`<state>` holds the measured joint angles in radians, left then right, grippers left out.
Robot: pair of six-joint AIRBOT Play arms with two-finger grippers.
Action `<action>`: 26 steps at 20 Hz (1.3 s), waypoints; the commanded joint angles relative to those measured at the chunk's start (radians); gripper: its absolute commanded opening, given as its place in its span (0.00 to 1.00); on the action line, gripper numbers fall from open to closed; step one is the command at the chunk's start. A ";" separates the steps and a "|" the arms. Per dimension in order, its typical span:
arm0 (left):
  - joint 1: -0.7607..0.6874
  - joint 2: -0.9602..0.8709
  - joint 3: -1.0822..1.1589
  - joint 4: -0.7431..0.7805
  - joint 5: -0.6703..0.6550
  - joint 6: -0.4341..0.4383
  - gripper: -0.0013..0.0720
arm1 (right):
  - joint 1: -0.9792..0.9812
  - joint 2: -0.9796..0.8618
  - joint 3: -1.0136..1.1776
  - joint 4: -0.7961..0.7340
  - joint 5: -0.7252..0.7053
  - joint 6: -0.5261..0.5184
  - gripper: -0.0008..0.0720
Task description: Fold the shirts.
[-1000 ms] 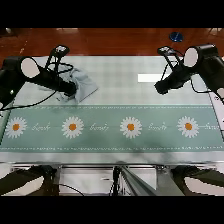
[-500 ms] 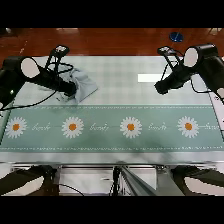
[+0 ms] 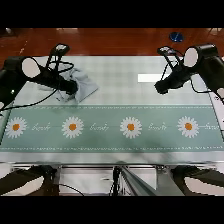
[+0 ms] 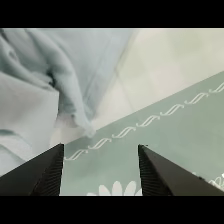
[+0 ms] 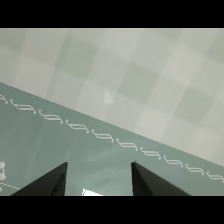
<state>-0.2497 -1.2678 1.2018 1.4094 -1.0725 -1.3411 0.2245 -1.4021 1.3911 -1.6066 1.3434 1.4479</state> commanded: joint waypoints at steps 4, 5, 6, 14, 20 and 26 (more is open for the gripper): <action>0.000 -0.008 0.000 -0.021 0.017 0.001 0.75 | 0.001 0.000 0.001 0.000 -0.010 -0.001 0.64; 0.001 -0.008 0.000 -0.015 0.029 0.010 0.75 | 0.000 0.000 0.001 -0.010 -0.019 -0.002 0.64; 0.006 -0.011 0.000 0.016 0.074 0.030 0.79 | 0.001 0.000 0.001 -0.022 -0.032 -0.002 0.64; 0.201 -0.103 0.000 0.158 0.346 -0.105 1.00 | 0.000 0.000 0.001 -0.060 -0.047 -0.002 0.64; 0.245 -0.323 0.000 0.034 0.346 -0.104 1.00 | 0.001 0.000 0.001 -0.060 -0.046 -0.001 0.64; 0.246 -0.344 0.073 0.023 0.254 -0.101 0.05 | 0.000 0.000 0.001 -0.066 -0.046 -0.001 0.64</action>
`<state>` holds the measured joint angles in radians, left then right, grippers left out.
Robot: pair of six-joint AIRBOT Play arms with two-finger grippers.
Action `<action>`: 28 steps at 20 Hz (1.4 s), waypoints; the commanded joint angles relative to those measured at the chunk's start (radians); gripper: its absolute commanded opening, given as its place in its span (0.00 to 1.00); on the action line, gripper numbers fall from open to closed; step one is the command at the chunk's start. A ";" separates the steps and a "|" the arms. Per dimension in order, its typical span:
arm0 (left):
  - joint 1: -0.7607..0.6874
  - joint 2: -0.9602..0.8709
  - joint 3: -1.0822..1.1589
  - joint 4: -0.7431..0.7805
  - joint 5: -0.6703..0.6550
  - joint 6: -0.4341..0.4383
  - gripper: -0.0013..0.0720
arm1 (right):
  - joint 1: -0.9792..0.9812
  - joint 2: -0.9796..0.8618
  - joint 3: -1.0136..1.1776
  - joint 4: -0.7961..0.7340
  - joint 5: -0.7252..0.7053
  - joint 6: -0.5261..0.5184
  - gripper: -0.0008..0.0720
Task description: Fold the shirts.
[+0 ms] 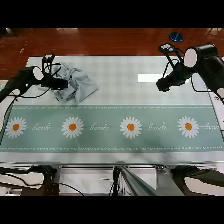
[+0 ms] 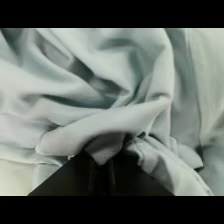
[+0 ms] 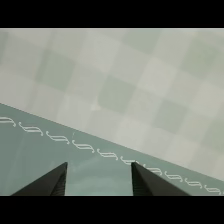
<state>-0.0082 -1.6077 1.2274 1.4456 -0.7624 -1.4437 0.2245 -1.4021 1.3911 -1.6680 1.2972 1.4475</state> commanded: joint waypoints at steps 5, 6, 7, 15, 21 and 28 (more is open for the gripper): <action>-0.019 0.195 0.385 -0.083 -0.167 -0.002 0.05 | 0.001 0.011 0.001 -0.136 0.068 -0.001 0.64; -0.037 0.255 0.444 -0.133 -0.166 -0.001 0.05 | 0.001 0.021 0.001 -0.172 0.092 -0.001 0.64; -0.063 0.313 0.492 -0.162 -0.167 0.000 0.05 | 0.000 0.037 0.001 -0.200 0.113 0.000 0.64; -0.453 0.510 0.513 -0.175 -0.476 -0.003 0.05 | 0.000 0.240 0.001 -0.227 0.125 0.000 0.64; -0.824 0.381 0.192 -0.175 -0.251 -0.028 0.05 | 0.000 0.293 0.001 -0.223 0.169 0.004 0.64; -0.713 0.272 0.296 -0.082 -0.270 -0.008 0.77 | -0.014 0.293 0.000 -0.223 0.172 0.004 0.64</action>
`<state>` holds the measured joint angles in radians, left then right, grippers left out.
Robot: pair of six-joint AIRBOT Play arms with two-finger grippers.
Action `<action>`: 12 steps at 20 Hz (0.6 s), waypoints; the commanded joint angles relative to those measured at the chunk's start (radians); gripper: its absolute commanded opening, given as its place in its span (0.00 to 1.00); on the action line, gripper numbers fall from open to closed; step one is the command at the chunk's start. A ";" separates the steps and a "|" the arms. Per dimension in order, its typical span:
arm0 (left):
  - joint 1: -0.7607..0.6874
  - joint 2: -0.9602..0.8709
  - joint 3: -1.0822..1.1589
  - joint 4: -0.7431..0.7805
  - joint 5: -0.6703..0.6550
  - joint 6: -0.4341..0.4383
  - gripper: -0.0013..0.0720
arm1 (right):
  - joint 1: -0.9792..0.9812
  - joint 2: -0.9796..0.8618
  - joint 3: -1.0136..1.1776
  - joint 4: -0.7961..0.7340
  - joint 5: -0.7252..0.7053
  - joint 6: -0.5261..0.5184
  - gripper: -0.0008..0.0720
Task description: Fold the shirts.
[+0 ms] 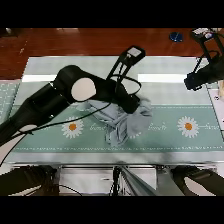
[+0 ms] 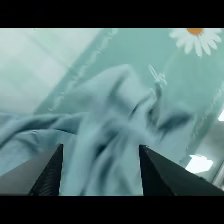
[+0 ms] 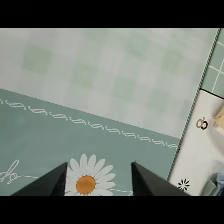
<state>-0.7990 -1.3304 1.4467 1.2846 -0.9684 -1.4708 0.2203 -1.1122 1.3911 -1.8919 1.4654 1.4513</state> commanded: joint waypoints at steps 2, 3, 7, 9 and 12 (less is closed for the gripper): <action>0.260 0.053 0.114 0.167 -0.132 0.019 0.77 | -0.051 0.003 -0.005 0.010 -0.009 0.000 0.64; 0.369 0.074 0.098 0.146 -0.178 0.019 0.75 | -0.087 0.003 -0.019 0.032 -0.023 0.000 0.64; 0.734 0.084 -0.143 -0.107 -0.299 0.140 0.75 | -0.317 0.002 -0.159 0.352 -0.080 -0.072 0.64; 0.856 0.077 -0.319 -0.266 -0.288 0.225 0.75 | -0.441 0.002 -0.271 0.522 -0.097 -0.125 0.72; 0.955 0.041 -0.499 -0.426 -0.266 0.329 0.76 | -0.588 0.002 -0.421 0.718 -0.127 -0.191 0.76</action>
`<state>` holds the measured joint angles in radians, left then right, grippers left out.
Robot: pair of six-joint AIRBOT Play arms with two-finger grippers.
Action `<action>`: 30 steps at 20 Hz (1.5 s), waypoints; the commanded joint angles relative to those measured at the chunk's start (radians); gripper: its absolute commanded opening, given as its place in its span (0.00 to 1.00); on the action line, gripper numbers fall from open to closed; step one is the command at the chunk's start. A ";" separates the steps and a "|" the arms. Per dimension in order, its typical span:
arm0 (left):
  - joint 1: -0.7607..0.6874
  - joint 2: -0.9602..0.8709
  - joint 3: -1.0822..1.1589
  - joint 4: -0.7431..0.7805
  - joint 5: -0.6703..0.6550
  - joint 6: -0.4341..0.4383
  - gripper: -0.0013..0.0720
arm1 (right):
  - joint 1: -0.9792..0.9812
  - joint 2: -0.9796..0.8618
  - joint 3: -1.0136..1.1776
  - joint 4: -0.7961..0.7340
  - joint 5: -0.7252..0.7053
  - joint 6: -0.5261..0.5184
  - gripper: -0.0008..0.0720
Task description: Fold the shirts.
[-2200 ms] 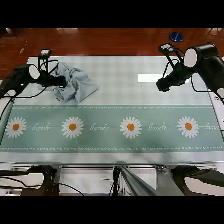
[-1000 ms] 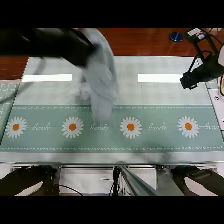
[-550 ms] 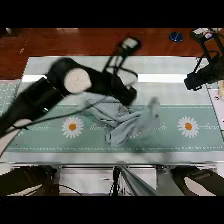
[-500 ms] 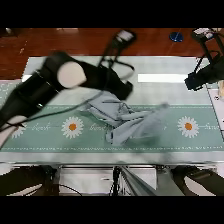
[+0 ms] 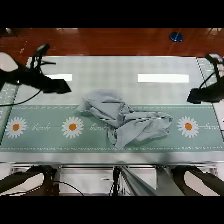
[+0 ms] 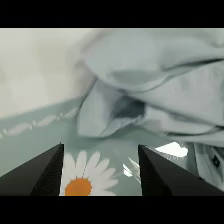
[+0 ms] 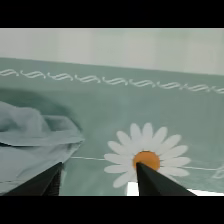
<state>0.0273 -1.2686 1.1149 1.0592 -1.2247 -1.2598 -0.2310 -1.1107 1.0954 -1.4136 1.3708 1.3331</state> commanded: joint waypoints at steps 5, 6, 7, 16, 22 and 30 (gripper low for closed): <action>0.127 -0.154 -0.205 -0.290 0.002 0.178 0.86 | -0.218 0.001 -0.215 0.358 -0.053 -0.143 0.75; 0.124 -0.185 -0.205 -0.290 0.006 0.178 0.86 | -0.218 0.001 -0.219 0.359 -0.066 -0.146 0.75; 0.120 -0.219 -0.205 -0.294 0.006 0.178 0.86 | -0.218 -0.002 -0.219 0.364 -0.080 -0.146 0.75; 0.022 -0.327 -0.203 -0.380 0.172 0.171 0.82 | -0.218 -0.173 -0.219 0.494 -0.097 -0.154 0.74; -0.019 -0.327 -0.169 -0.380 0.184 0.145 0.06 | -0.218 -0.204 -0.291 0.430 -0.127 -0.172 0.74; -0.019 -0.326 -0.148 -0.380 0.098 0.145 0.06 | -0.195 -0.204 -0.500 0.531 -0.226 -0.265 0.53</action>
<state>0.0082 -1.5955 0.9627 0.6815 -1.0946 -1.1137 -0.4408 -1.3132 0.6647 -0.9058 1.1919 1.0874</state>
